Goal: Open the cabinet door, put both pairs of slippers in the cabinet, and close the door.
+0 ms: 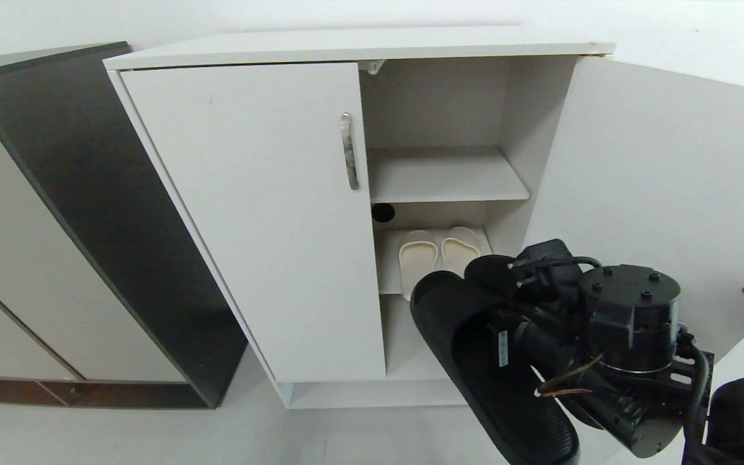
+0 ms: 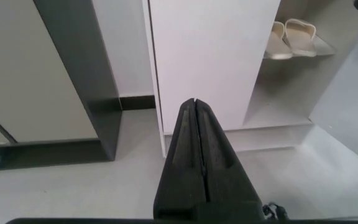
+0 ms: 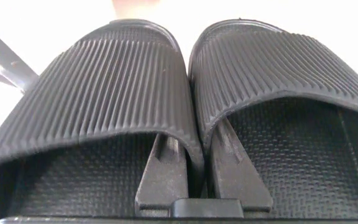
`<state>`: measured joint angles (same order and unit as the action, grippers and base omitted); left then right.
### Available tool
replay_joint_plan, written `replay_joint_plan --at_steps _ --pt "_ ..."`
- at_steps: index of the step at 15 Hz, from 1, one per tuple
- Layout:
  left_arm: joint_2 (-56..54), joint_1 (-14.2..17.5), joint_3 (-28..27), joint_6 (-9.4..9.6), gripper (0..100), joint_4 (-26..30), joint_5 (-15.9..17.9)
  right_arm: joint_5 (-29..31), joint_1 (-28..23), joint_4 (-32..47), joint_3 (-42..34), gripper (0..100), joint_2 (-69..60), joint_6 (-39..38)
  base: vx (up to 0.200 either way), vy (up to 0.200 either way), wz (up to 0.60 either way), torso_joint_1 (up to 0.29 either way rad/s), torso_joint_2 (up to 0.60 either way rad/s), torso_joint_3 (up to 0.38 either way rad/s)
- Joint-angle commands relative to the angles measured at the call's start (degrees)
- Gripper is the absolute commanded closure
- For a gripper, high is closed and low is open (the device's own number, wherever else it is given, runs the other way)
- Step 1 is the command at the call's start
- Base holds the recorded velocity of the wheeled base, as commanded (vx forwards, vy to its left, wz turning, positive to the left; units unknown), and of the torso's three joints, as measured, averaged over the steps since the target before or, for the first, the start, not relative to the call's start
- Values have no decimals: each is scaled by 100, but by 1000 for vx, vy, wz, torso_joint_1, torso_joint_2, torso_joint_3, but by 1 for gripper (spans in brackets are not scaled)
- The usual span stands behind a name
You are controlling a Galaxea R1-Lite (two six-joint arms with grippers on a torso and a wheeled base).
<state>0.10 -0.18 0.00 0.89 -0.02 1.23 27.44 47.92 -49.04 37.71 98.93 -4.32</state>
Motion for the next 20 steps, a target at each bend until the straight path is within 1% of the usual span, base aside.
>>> replay_joint_plan --at_steps 1,2,3,4,6,7,8,9,11,12,15,20 --pt "8 1 0 8 100 2 0 33 68 -202 44 100 285 10 0 0 0 0 0 0" --pt "8 1 0 8 100 2 0 130 95 -158 325 100 443 10 0 0 0 0 0 0" --pt "8 1 0 8 100 2 0 429 121 114 738 100 619 -78 0 0 0 0 0 0" --pt "8 1 0 25 100 2 0 675 130 633 1248 100 716 -245 0 0 0 0 0 0" --pt "8 1 0 43 100 2 0 1009 226 1925 2285 100 716 -562 0 0 0 0 0 0" --pt "8 1 0 43 100 2 0 1290 314 2558 2918 100 768 -693 0 0 0 0 0 0" --pt "8 1 0 43 100 2 0 1580 376 3023 3498 100 892 -755 0 0 0 0 0 0" --pt "8 1 0 43 100 2 0 1853 393 3322 4017 100 1041 -755 0 0 0 0 0 0" --pt "8 1 0 43 100 2 0 2169 393 3621 4799 100 1252 -737 0 0 0 0 0 0" --pt "8 1 0 43 100 2 0 2195 393 3700 4931 100 1287 -737 0 0 0 0 0 0" --pt "8 1 0 43 100 2 0 2274 376 3735 4966 100 1322 -720 0 0 0 0 0 0" --pt "8 1 0 34 100 2 0 2283 341 3735 4966 100 1357 -693 200 0 0 2 1 4"
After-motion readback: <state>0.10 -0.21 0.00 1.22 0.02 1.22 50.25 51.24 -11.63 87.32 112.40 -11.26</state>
